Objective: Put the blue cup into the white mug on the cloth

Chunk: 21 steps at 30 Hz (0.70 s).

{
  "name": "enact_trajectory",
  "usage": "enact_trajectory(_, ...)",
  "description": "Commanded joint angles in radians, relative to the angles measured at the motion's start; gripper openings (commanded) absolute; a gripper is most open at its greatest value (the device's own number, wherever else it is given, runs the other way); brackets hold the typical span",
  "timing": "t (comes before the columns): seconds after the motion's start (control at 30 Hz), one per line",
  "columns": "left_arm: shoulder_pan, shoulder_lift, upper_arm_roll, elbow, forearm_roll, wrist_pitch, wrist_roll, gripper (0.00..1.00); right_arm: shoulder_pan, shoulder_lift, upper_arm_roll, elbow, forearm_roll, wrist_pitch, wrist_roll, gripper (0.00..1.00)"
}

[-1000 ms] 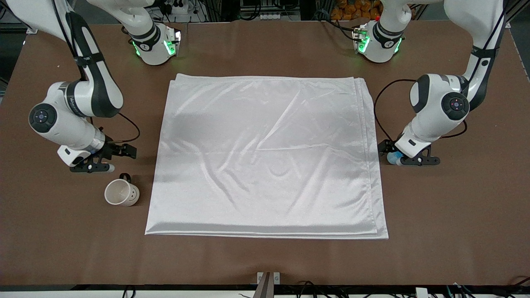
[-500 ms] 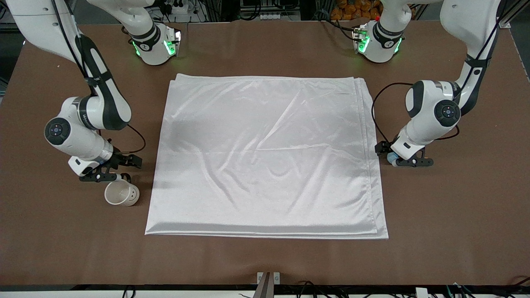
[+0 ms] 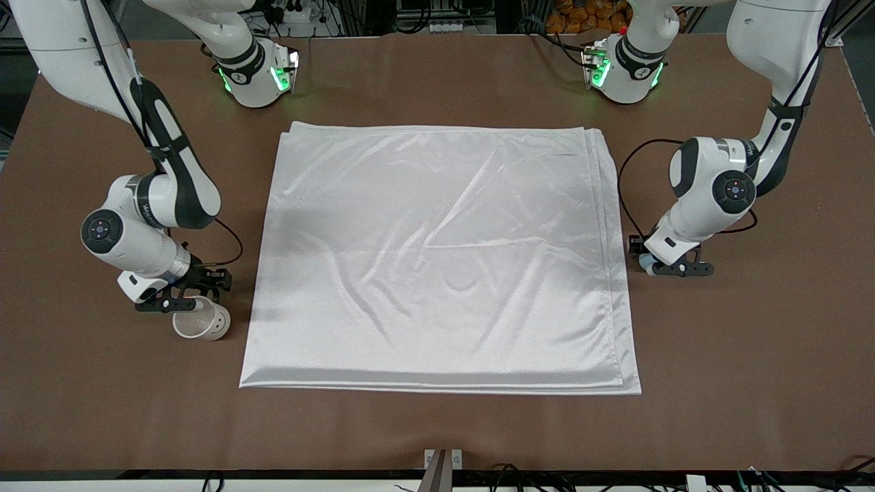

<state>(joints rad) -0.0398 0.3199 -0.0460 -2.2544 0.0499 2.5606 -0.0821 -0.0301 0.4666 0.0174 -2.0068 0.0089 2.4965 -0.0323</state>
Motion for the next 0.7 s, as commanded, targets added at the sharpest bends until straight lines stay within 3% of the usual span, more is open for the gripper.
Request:
enact_trajectory(0.0,0.008,-0.004,-0.003,-0.005,0.045,0.017,-0.008,0.11,-0.005,0.015,0.001,0.031,0.003,-0.005,0.005,0.05)
enact_trajectory(0.07,0.008,-0.004,-0.003,-0.005,0.047,0.017,-0.008,0.00,-0.005,0.014,0.001,0.036,0.003,-0.007,0.002,0.00)
enact_trajectory(0.4,0.009,-0.007,-0.003,0.006,0.047,0.015,-0.007,0.00,0.002,-0.043,0.033,0.098,0.005,-0.086,0.011,0.00)
enact_trajectory(0.67,0.005,-0.018,-0.003,0.007,0.047,0.015,-0.011,0.00,0.033,-0.066,0.099,0.230,0.010,-0.275,0.041,0.00)
